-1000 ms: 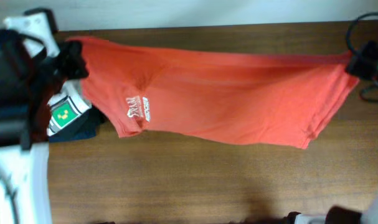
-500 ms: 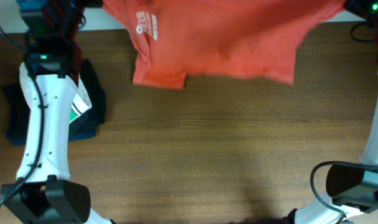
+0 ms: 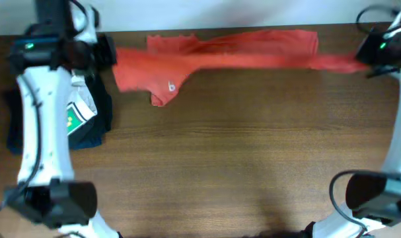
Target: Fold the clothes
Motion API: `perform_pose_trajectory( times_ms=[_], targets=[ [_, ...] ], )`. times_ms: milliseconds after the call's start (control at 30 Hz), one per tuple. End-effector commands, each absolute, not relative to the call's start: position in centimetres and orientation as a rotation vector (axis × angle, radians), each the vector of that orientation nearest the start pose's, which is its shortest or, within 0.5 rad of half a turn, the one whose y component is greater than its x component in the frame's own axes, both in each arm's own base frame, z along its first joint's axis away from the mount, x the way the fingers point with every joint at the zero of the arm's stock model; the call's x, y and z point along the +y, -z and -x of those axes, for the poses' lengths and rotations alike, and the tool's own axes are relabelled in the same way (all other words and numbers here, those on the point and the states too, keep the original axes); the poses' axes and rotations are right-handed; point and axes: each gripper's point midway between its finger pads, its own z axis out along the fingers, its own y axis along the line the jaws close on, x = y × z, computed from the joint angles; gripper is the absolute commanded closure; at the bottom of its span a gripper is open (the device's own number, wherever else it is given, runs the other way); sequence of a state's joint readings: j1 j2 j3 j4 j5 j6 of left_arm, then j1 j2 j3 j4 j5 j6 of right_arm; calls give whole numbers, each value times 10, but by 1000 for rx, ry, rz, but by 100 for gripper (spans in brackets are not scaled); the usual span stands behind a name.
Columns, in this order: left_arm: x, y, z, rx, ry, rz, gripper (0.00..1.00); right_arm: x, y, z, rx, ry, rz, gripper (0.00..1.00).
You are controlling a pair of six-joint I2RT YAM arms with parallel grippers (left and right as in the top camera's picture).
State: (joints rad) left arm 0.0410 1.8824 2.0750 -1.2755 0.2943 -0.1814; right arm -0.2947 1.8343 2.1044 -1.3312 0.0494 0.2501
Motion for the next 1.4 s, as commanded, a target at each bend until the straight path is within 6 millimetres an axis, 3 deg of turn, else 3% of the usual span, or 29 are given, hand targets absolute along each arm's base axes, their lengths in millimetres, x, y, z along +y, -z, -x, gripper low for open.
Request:
perform_pose_trajectory(
  times_ms=[0, 167, 233, 333, 467, 633, 767, 900, 967, 1067, 1167, 1267, 1367],
  targets=[
    [-33, -196, -411, 2953, 390, 235, 100, -146, -227, -373, 2714, 210, -804, 96],
    [-79, -141, -350, 3306, 519, 22, 100, -134, -170, -320, 2987, 258, -857, 96],
    [-89, -129, -330, 3388, 517, -29, 100, -137, -160, -303, 3044, 334, -878, 96],
    [-99, -110, -282, 3555, 486, -198, 100, -153, -154, -261, 3103, 564, -1055, 96],
    [-88, -95, -230, 3639, 397, -231, 100, -159, -151, -234, 3149, 603, -1179, 96],
    [-60, -100, -202, 3535, 332, -20, 100, -153, -140, -214, 3198, 612, -1231, 96],
    [-43, -119, -202, 3391, 364, 129, 100, -149, -137, -204, 3183, 616, -1248, 96],
    [-61, -133, -214, 3264, 568, 143, 100, -150, -141, -205, 3144, 612, -1256, 96],
    [-73, -136, -208, 3273, 659, 133, 100, -150, -141, -206, 3140, 611, -1256, 96],
    [-80, -132, -199, 3308, 654, 79, 100, -153, -139, -213, 3106, 602, -1252, 96],
    [-83, -125, -234, 3162, 641, 25, 100, -157, -134, -228, 3040, 576, -1247, 96],
    [-86, -126, -280, 2985, 633, 118, 100, -164, -130, -249, 2947, 541, -1238, 96],
    [-88, -129, -315, 2863, 648, 203, 100, -163, -124, -276, 2868, 418, -1228, 96]
  ],
)
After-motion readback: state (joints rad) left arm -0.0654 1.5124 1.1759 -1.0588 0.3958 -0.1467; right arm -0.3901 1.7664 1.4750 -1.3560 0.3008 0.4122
